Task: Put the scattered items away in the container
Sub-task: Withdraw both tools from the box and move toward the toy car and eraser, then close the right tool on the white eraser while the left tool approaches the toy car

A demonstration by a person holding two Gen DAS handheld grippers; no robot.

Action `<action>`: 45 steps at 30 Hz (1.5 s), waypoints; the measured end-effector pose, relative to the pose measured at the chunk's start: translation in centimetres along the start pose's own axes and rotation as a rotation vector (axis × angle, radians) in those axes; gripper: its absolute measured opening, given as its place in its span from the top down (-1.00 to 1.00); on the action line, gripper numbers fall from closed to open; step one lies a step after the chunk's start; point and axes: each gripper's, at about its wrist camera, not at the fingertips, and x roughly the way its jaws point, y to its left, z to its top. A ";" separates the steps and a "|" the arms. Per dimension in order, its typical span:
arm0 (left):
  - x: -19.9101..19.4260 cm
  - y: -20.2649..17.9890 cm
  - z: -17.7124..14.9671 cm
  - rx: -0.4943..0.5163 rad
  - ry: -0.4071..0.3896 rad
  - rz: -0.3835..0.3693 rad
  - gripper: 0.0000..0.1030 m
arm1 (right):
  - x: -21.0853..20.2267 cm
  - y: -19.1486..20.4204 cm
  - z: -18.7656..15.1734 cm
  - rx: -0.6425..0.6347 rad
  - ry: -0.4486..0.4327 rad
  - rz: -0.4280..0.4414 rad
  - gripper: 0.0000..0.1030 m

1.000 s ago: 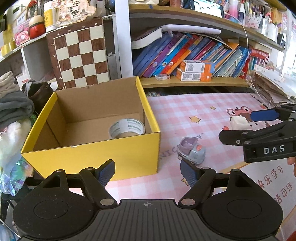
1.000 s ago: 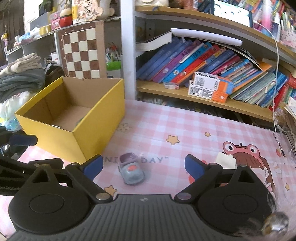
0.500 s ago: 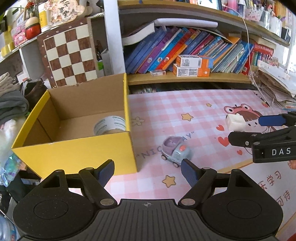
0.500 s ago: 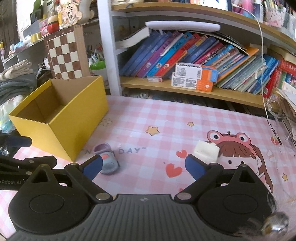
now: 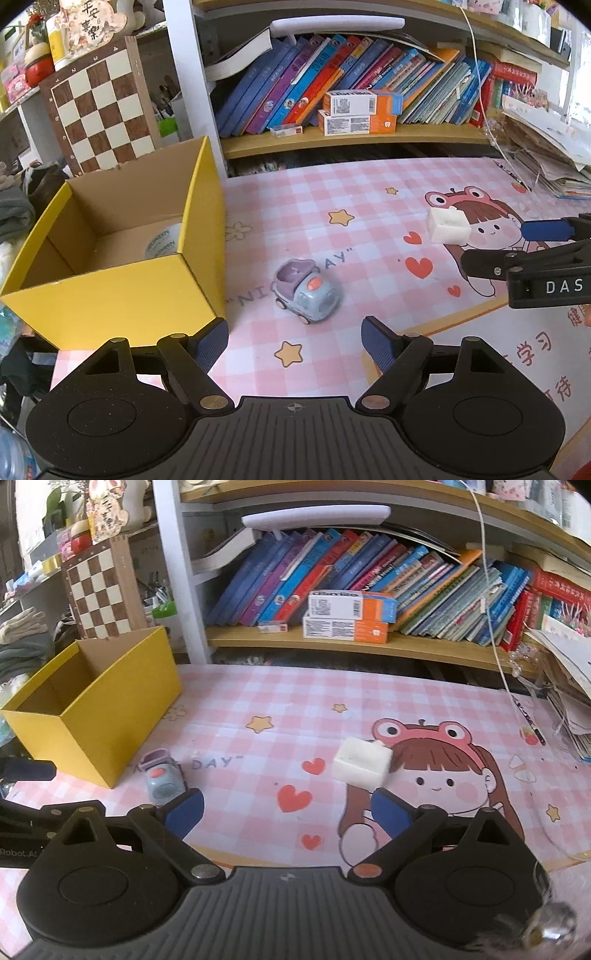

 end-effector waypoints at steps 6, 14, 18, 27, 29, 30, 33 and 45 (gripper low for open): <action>1.4 -0.9 0.1 -0.012 0.015 0.008 -0.58 | 0.9 -1.9 -0.3 0.020 0.016 -0.023 -0.91; 2.9 -1.8 0.6 -0.028 0.021 -0.006 -0.58 | 2.9 -4.0 0.4 -0.002 0.020 -0.068 -0.91; 3.5 -2.1 0.6 -0.023 0.016 -0.002 -0.59 | 4.1 -4.8 0.7 -0.003 0.032 -0.084 -0.91; 3.7 -2.4 0.5 -0.032 0.015 0.007 -0.60 | 7.1 -5.6 0.7 -0.040 0.063 -0.106 -0.85; 3.6 -2.4 0.5 -0.030 0.013 0.009 -0.60 | 7.9 -5.7 0.7 -0.052 0.075 -0.109 -0.81; 3.7 -2.4 0.6 -0.030 0.012 0.010 -0.61 | 8.3 -5.7 0.7 -0.055 0.083 -0.109 -0.76; 3.8 -2.4 0.7 -0.030 0.010 0.014 -0.70 | 9.4 -5.8 0.9 -0.056 0.107 -0.105 -0.66; 4.3 -2.8 0.8 -0.012 0.012 0.020 -0.70 | 12.3 -5.7 1.9 -0.082 0.116 -0.088 -0.47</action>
